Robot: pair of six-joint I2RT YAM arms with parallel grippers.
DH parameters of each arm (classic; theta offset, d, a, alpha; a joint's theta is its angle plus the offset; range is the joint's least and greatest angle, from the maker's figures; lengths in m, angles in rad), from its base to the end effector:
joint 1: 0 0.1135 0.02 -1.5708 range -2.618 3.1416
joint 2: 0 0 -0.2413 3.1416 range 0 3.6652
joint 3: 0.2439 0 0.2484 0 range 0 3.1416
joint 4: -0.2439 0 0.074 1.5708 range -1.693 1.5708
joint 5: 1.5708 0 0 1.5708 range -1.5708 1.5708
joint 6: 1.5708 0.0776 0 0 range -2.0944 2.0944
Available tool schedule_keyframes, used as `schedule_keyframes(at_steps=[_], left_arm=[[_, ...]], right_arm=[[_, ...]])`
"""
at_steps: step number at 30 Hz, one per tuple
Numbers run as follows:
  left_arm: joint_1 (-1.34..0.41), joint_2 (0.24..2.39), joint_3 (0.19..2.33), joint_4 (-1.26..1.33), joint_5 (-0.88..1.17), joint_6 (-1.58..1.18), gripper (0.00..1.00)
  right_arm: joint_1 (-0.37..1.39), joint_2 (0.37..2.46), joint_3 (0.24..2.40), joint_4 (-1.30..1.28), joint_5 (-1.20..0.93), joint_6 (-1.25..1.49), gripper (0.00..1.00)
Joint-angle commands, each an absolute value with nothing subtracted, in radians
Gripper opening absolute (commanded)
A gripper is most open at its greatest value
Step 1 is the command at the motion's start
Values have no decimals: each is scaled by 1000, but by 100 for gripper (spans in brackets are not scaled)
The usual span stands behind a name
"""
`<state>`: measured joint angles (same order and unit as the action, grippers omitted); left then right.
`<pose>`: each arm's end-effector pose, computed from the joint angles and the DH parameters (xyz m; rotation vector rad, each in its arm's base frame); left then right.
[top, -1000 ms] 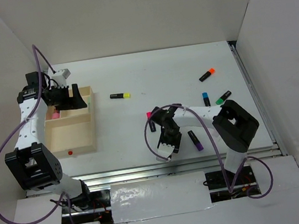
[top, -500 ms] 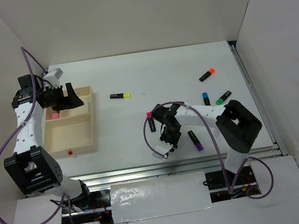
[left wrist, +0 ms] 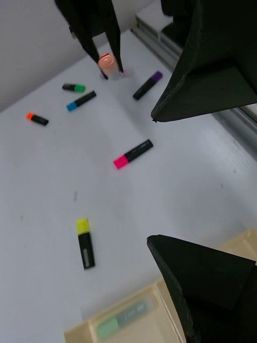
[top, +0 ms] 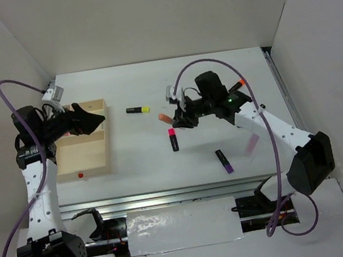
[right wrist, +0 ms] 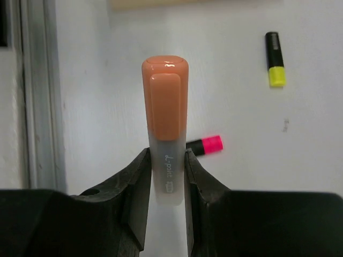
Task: Sort the stationery into containers
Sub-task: Pass the stationery from the right arm to the left
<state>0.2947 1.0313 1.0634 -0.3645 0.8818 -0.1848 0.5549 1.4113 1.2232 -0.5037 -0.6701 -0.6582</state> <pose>0.2582 0.0158 0.3480 0.1560 1.8379 -0.7553 0.2581 0.2167 0.2796 -1.5115 1.5626 0.6939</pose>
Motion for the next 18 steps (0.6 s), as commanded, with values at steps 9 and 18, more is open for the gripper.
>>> schedule_keyframes(at_steps=[9,18], left_arm=[[23,1049,991,-29,970,-502,96],[-112,1133,982,95,891,-618,92]], right_arm=[[618,1505,1328,-37,-621,196,0],[702,1568,1374,60,-617,302,0]])
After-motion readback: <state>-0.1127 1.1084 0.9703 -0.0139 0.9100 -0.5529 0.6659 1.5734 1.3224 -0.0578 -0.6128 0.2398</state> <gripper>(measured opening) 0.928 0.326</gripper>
